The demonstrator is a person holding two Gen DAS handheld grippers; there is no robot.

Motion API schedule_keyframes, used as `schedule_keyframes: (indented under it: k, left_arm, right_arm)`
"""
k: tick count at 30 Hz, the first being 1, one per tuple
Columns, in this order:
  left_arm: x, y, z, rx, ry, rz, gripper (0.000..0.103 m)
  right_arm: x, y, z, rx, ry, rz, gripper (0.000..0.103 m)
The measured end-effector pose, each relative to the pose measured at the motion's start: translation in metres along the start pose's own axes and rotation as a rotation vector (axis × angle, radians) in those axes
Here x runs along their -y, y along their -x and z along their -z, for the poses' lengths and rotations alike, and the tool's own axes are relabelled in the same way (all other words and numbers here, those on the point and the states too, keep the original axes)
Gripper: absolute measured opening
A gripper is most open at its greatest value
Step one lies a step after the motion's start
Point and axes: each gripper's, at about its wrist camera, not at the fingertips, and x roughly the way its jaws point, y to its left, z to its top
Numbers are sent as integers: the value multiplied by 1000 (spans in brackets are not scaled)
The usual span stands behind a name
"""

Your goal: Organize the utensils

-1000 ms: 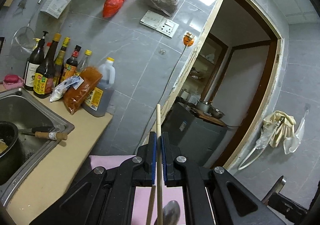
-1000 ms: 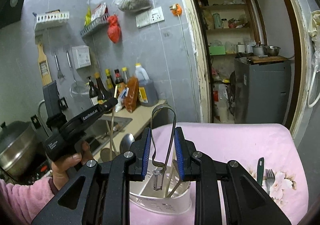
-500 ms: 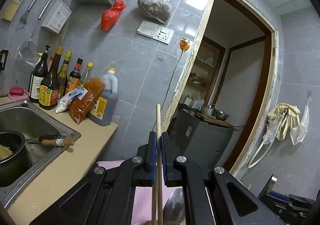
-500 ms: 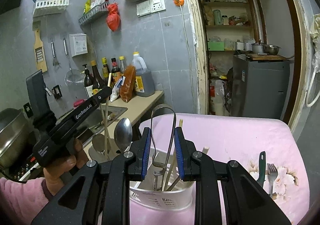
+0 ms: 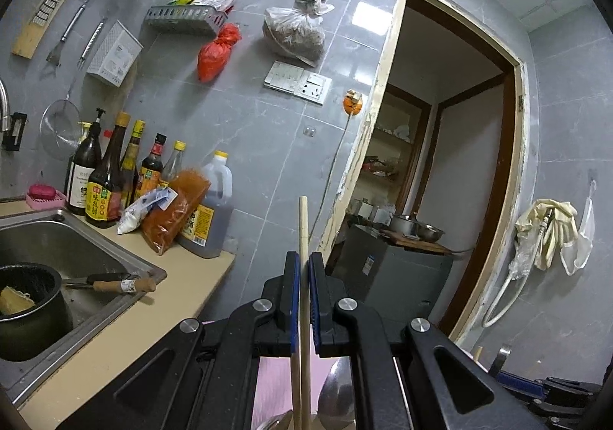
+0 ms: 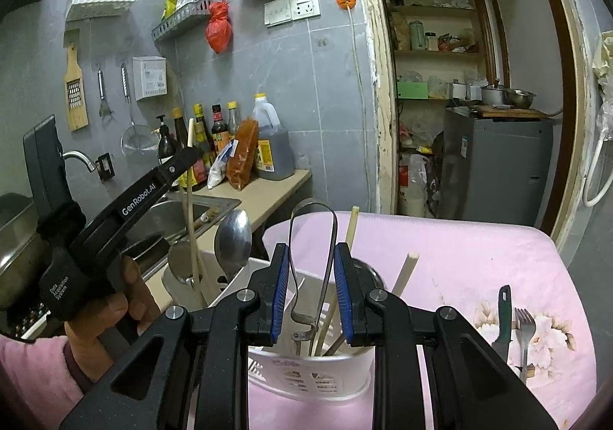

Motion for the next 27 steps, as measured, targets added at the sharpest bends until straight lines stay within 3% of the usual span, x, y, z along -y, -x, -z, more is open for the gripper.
schedule_keyframes:
  k: [8, 12, 19, 22, 24, 27]
  left_arm:
    - [4, 10, 2, -49, -54, 25, 5]
    - [7, 16, 1, -109, -83, 45, 5]
    - [12, 26, -7, -208, -106, 54, 7]
    - [20, 34, -14, -228, -123, 53, 17]
    - [25, 39, -20, -236, -118, 54, 31]
    - [35, 45, -27, -242, -121, 52, 44]
  right_arm:
    - [2, -1, 2, -20, -14, -11, 21]
    - [3, 3, 0, -17, -24, -24, 32]
    - [5, 21, -10, 21, -38, -39, 32]
    - [11, 34, -17, 47, -50, -22, 36]
    - [18, 43, -22, 66, -64, -10, 42]
    - [30, 57, -31, 92, -79, 18, 47]
